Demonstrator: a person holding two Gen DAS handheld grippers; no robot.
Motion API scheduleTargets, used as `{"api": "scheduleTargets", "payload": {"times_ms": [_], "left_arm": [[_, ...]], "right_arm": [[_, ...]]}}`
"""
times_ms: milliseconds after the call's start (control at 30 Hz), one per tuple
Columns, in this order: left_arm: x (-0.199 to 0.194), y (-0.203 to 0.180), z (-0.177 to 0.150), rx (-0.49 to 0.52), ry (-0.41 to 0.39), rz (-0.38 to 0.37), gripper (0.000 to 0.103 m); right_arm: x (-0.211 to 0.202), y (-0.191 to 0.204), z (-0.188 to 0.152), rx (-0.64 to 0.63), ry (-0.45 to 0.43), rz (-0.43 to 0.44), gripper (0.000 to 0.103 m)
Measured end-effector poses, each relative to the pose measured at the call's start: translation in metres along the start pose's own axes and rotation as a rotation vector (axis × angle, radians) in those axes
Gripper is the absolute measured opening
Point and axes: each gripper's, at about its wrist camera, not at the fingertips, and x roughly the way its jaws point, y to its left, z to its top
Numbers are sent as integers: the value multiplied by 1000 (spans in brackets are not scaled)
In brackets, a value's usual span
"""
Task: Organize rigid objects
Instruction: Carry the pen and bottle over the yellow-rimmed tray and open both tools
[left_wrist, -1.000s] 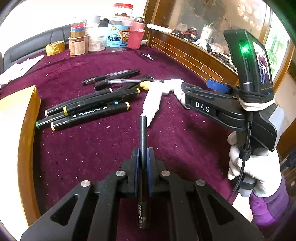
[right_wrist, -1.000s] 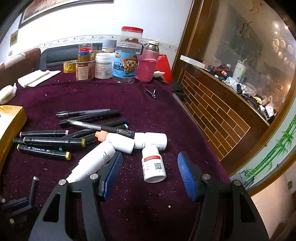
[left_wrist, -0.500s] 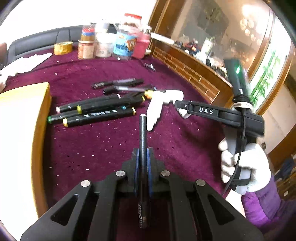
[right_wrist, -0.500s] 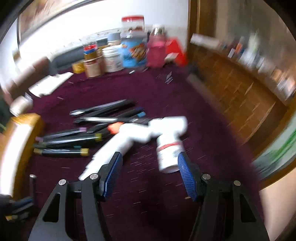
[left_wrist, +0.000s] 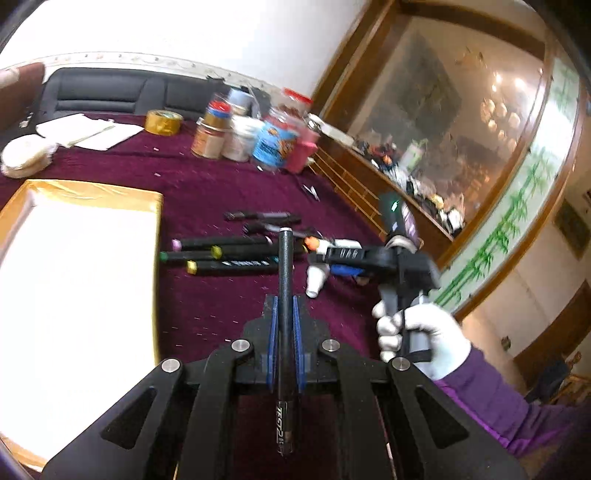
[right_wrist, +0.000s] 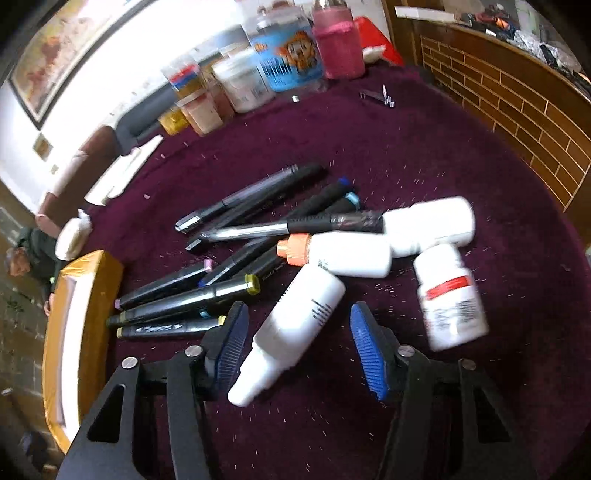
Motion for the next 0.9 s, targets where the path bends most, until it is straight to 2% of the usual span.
{"api": "scheduleTargets", "payload": {"times_ms": [33,100,300,400,533,667,767,900], "left_arm": [[-5,5,2,-12,-10,3,6],[-19,18,6,-40,-37,12,6],[-45,56,19,-86,-94,57,6],[-43,74,23,-110,-94,73,6],[-26,101,31,-158,-61,81,6],[2,132,45,-220,-12,84,6],[29,149,55,-251,27,97,5],[55,165,57,-284,63,126,5]], "right_arm": [[7,1,0,3,21,-4,39],[8,6,-3,-15,0,-43,27],[-19,9,-15,-32,-24,3,26],[-43,22,-19,-48,-40,83,26],[-58,64,-17,-88,-23,249,26],[-43,123,-14,-120,65,413,26],[-20,169,-12,-154,105,441,27],[14,209,-10,-164,153,422,27]]}}
